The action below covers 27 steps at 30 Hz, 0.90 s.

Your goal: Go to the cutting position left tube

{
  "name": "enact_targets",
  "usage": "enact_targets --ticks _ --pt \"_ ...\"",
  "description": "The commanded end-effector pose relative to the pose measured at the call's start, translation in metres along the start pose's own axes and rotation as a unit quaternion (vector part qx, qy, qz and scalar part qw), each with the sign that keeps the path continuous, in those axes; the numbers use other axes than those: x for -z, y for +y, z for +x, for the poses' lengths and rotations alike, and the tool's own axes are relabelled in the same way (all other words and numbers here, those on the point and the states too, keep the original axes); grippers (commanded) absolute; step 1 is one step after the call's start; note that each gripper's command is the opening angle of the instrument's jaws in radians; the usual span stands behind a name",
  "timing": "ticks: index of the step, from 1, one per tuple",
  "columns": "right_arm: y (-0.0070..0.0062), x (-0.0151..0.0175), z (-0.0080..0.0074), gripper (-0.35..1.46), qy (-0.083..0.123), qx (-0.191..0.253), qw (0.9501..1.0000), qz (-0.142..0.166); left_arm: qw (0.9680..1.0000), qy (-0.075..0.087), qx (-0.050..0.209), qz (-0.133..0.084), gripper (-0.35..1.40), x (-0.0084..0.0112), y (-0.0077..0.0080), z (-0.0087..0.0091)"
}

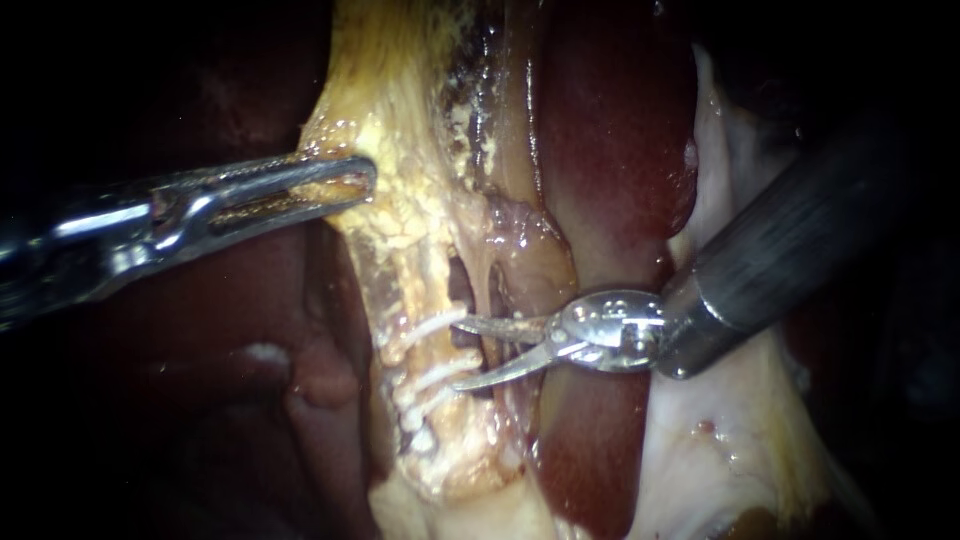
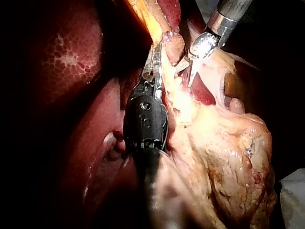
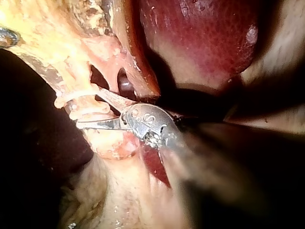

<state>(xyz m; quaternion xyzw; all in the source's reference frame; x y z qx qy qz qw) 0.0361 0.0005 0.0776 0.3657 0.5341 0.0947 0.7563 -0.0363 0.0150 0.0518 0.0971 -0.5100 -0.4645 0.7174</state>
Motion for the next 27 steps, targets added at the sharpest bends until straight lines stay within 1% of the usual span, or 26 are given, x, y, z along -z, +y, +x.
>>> enact_targets --ticks 1,2,7,12,15,21,23,27 --pt "0.0 -0.0001 0.0001 1.41 -0.001 0.003 1.0 0.004 1.0 0.0 0.0 0.0 -0.35 0.0 0.0 0.0" --pt "0.0 -0.0001 0.0001 1.41 -0.003 0.005 0.9999 0.01 1.0 0.0 0.0 0.0 -0.35 0.0001 0.0 0.0" --pt "-0.0001 -0.0003 0.0005 1.39 0.001 0.013 0.9993 0.036 1.0 0.0 0.0 0.001 -0.35 0.0001 0.0002 0.0001" --pt "-0.0001 -0.0009 0.0011 1.39 0.01 0.023 0.9975 0.067 1.0 0.0 0.0 0.002 -0.35 0.0001 0.0006 0.0002" --pt "0.0001 -0.0014 0.0016 1.36 0.017 0.028 0.9958 0.085 1.0 0.0 -0.001 -0.001 -0.35 0.0001 0.001 0.0003" --pt "0.0002 -0.0027 0.0025 1.34 0.018 0.038 0.993 0.11 1.0 0.0 -0.001 0.0 -0.35 -0.0001 0.0015 0.0005" --pt "0.0002 -0.0029 0.0027 1.33 0.02 0.041 0.9921 0.117 1.0 0.0 -0.001 -0.002 -0.35 -0.0002 0.0016 0.0006" --pt "0.0002 -0.0033 0.0028 1.29 0.017 0.039 0.991 0.127 1.0 -0.001 -0.002 -0.002 -0.35 -0.0005 0.002 0.0009"
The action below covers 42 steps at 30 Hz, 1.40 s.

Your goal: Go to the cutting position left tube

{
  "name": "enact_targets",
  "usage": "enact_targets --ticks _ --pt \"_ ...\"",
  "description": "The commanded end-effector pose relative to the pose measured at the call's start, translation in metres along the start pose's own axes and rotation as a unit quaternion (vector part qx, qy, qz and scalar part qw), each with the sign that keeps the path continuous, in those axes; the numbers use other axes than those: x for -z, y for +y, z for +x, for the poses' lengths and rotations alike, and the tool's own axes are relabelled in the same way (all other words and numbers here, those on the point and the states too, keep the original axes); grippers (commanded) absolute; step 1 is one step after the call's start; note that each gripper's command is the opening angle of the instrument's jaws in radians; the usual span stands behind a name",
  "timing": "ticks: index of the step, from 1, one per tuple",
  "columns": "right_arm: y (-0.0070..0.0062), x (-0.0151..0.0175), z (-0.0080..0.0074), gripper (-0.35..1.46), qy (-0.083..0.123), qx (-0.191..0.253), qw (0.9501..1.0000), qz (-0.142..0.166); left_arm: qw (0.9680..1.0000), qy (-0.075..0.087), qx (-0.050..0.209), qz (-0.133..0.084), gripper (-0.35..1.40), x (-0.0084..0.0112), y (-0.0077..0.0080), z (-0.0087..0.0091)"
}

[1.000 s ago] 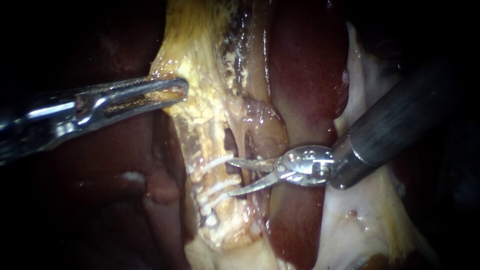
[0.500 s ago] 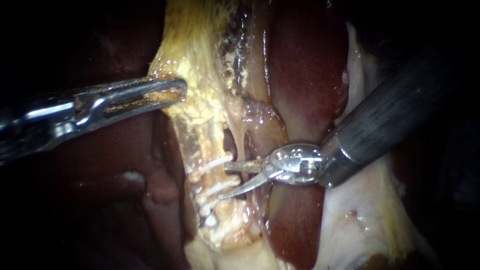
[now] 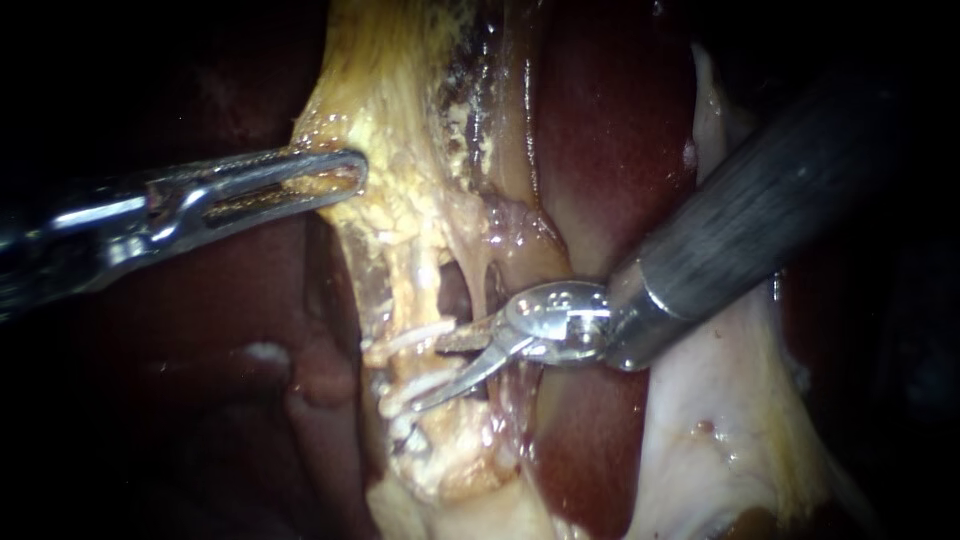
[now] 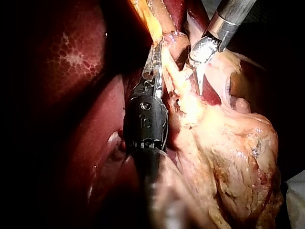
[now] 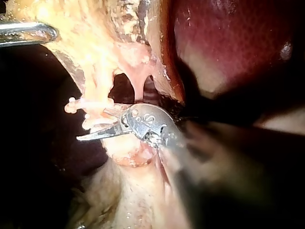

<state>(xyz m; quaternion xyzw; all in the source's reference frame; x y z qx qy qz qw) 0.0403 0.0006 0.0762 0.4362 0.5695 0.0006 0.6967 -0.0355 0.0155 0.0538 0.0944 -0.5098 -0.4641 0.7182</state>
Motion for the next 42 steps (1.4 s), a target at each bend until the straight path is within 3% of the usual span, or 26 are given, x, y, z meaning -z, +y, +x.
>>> enact_targets --ticks 1,10,18,27,42 --pt "0.0 -0.0001 0.0 1.29 0.001 -0.004 1.0 0.0 1.0 0.0 0.0 0.0 -0.35 -0.0001 0.0001 0.0001" --pt "0.0003 -0.0007 -0.0001 1.24 0.018 -0.062 0.9977 0.021 1.0 -0.001 -0.001 -0.001 -0.35 -0.0005 0.0002 0.0005" --pt "0.0009 -0.0029 -0.0013 1.21 0.017 -0.129 0.9905 0.045 1.0 0.001 -0.003 -0.002 -0.35 -0.0013 0.0007 0.0012" --pt "0.0019 -0.0042 -0.0013 1.19 0.036 -0.153 0.9861 0.054 1.0 0.002 -0.003 -0.003 -0.35 -0.0014 0.0007 0.0013" --pt "0.0025 -0.0039 -0.0013 1.19 0.041 -0.162 0.9844 0.054 1.0 0.002 -0.003 -0.003 -0.35 -0.0014 0.0007 0.0013"
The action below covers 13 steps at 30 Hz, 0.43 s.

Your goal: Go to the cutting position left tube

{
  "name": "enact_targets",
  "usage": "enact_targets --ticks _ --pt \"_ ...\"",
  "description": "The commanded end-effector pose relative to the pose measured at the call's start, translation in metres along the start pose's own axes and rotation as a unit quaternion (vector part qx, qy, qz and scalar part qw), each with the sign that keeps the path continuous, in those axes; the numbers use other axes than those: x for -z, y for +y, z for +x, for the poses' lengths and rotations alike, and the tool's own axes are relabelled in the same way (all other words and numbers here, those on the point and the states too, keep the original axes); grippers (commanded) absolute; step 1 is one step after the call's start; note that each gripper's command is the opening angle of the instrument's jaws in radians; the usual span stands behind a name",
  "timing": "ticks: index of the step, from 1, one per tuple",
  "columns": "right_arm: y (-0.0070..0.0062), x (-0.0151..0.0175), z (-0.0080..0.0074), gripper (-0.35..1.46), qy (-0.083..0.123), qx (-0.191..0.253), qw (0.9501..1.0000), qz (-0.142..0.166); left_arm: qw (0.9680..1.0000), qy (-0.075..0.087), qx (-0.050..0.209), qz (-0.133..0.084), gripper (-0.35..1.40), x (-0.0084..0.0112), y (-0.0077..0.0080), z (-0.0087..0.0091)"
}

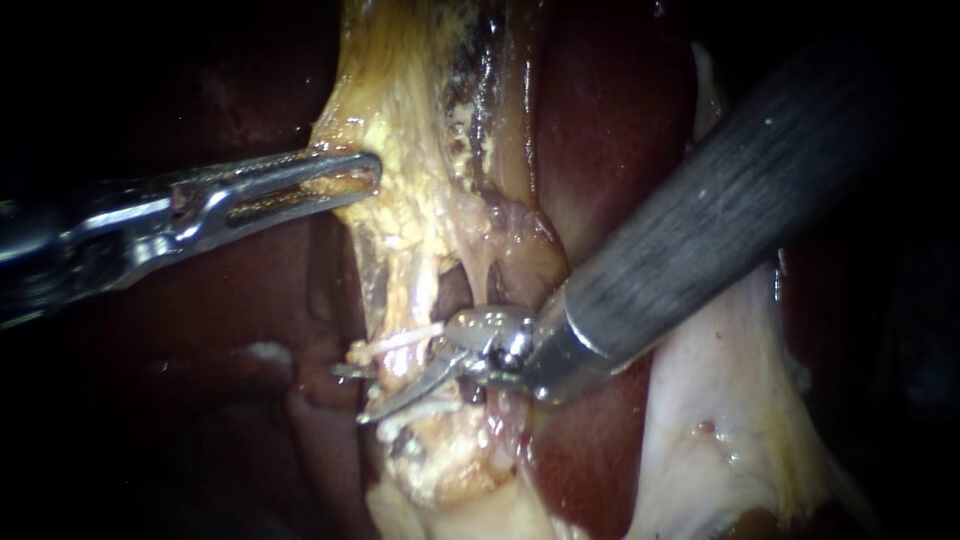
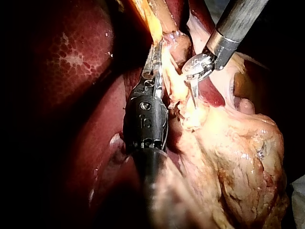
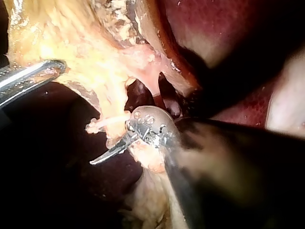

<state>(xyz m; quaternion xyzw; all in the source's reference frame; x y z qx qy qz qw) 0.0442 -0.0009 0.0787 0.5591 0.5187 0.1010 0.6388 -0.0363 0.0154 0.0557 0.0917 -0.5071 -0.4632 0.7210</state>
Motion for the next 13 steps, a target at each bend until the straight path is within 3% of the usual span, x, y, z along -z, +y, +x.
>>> enact_targets --ticks 1,13 --pt "0.0 0.0 0.0 1.19 0.0 0.0 1.0 0.0 1.0 0.0 0.0 0.0 -0.35 0.0 0.0 0.0" --pt "0.0 0.0 0.0 1.19 0.0 -0.003 1.0 0.0 1.0 0.001 0.0 0.0 -0.35 -0.0001 0.0 0.0"
